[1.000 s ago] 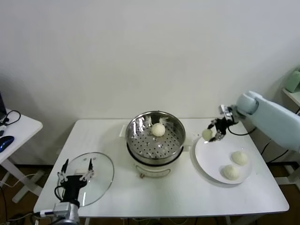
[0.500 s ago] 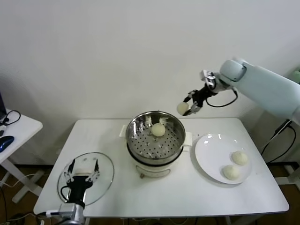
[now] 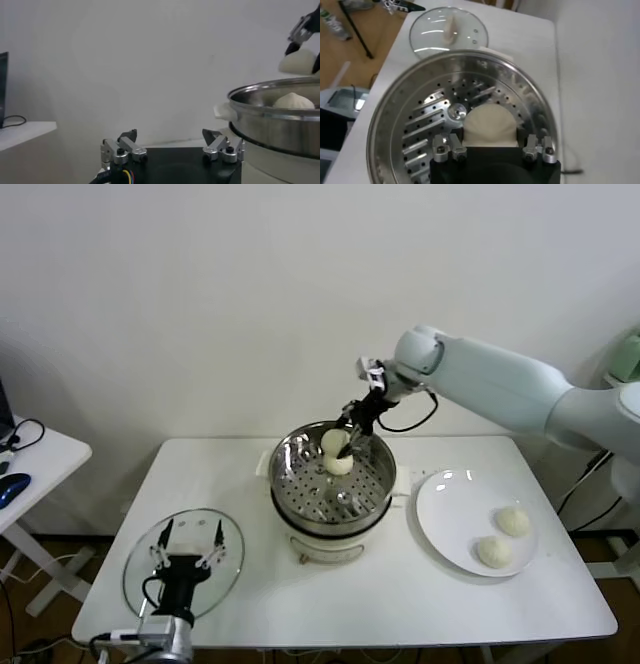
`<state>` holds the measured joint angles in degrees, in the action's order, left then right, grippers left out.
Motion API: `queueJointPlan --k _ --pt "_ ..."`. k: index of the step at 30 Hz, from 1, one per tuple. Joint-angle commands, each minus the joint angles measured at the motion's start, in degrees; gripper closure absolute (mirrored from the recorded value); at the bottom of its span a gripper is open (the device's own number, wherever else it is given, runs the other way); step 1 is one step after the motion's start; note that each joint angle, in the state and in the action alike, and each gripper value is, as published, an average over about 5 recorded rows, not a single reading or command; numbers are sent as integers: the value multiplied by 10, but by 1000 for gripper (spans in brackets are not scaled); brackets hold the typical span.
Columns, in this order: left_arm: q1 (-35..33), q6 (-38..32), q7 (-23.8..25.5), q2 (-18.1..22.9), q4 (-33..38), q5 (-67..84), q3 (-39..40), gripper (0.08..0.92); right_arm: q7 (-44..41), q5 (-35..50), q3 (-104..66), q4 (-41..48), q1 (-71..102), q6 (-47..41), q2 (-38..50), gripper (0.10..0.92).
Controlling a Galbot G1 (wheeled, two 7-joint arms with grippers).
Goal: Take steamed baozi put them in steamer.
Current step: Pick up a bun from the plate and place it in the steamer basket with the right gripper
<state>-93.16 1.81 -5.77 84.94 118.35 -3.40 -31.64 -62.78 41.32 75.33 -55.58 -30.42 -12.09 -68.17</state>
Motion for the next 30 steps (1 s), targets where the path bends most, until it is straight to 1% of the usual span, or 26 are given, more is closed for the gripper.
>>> queueJointPlan --k 1,13,30 --pt "1 4 -2 0 1 -3 12 177 5 4 19 3 29 -5 -52 349" --pt "-6 5 -6 2 1 1 6 177 7 -18 25 25 44 -1 -71 347" --pt "-7 3 -10 5 -2 2 8 177 13 -24 19 33 52 -1 -81 347"
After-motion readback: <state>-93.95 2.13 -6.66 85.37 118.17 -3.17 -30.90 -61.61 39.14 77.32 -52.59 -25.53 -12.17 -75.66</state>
